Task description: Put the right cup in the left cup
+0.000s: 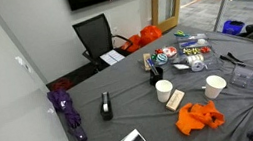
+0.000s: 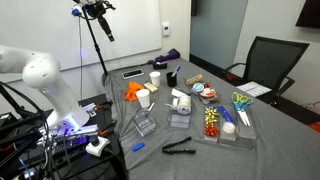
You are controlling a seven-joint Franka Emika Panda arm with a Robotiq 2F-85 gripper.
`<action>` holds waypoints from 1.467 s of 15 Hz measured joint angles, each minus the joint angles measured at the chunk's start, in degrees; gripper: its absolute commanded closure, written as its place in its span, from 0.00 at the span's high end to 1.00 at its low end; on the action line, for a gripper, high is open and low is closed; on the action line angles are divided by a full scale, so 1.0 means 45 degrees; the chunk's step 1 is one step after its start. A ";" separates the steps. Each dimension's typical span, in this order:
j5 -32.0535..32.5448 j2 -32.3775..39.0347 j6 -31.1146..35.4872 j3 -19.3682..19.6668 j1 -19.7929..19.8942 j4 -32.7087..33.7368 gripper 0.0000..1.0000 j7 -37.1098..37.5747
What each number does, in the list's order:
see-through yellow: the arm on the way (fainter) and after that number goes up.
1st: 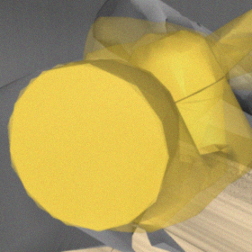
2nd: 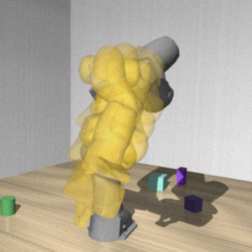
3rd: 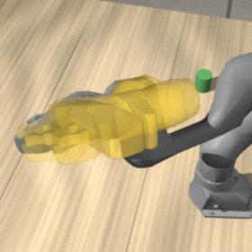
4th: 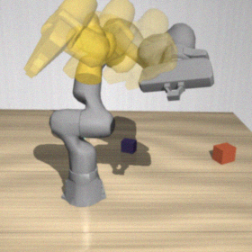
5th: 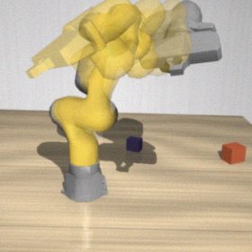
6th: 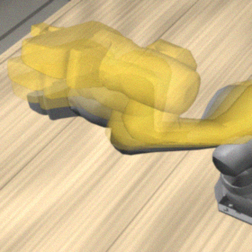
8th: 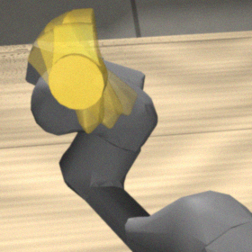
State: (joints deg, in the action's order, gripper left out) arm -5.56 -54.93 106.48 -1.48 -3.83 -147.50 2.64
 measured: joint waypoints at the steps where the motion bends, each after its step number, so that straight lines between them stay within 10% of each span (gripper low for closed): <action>1: 0.0000 0.0000 0.0000 0.0000 0.0000 0.0000 1.00 0.0000; 14: 0.0000 0.0015 0.0159 0.0000 0.0005 -0.0051 1.00 0.0001; 22: 0.0478 0.1612 0.3337 0.0003 0.0349 -0.1195 1.00 0.0001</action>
State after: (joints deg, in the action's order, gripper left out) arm -3.41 -47.68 121.50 -1.47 -2.26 -152.88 2.65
